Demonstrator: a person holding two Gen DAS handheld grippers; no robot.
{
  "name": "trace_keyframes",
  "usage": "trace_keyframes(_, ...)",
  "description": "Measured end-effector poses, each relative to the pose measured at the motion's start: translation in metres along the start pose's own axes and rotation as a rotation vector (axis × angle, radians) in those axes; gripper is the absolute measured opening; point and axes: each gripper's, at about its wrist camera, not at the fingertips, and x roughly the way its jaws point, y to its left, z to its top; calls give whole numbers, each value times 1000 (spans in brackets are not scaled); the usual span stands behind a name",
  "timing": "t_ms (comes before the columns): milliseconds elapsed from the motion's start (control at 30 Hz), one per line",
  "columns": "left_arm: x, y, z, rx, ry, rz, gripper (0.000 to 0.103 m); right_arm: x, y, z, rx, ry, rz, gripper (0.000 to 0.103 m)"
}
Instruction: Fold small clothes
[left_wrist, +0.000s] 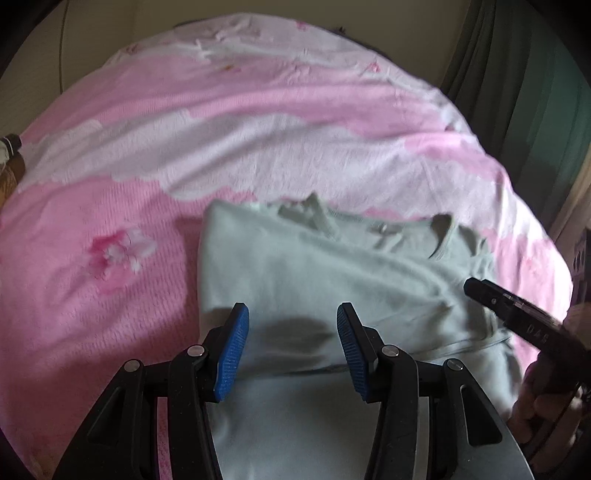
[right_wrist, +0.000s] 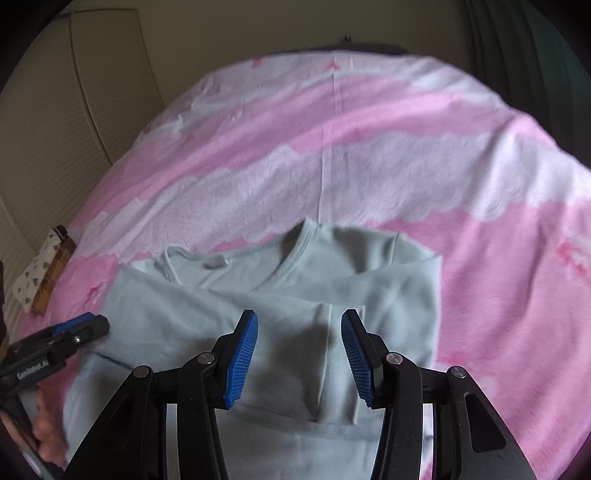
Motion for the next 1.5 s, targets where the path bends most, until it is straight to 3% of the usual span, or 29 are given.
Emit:
trace_keyframes(133,9,6,-8,5,33,10,49,13,-3,-8,12,38,0,49)
trace_keyframes(300,5,2,-11,38,15,43,49,16,4,-9,-15,42,-39,49)
trace_keyframes(500,-33,-2,-18,60,-18,66,54,-27,11,-9,-37,-30,-45,49)
trace_keyframes(700,-99,3,-71,55,-33,147,56,-111,17,-59,-85,-105,-125,49)
trace_keyframes(800,-123,1,-105,85,-58,219,56,-148,8,-96,-7,-129,-156,50)
trace_keyframes(933,-148,-3,-152,72,-95,242,56,-185,1,-143,85,-153,-198,50)
trace_keyframes(1133,-161,-4,-191,10,-151,265,56,-204,-6,-189,133,-175,-276,51)
trace_keyframes(1300,-160,1,-204,-19,-133,250,47,-202,-11,-208,151,-135,-267,51)
trace_keyframes(1500,-157,12,-217,-56,-116,213,47,-205,-9,-222,139,-130,-261,51)
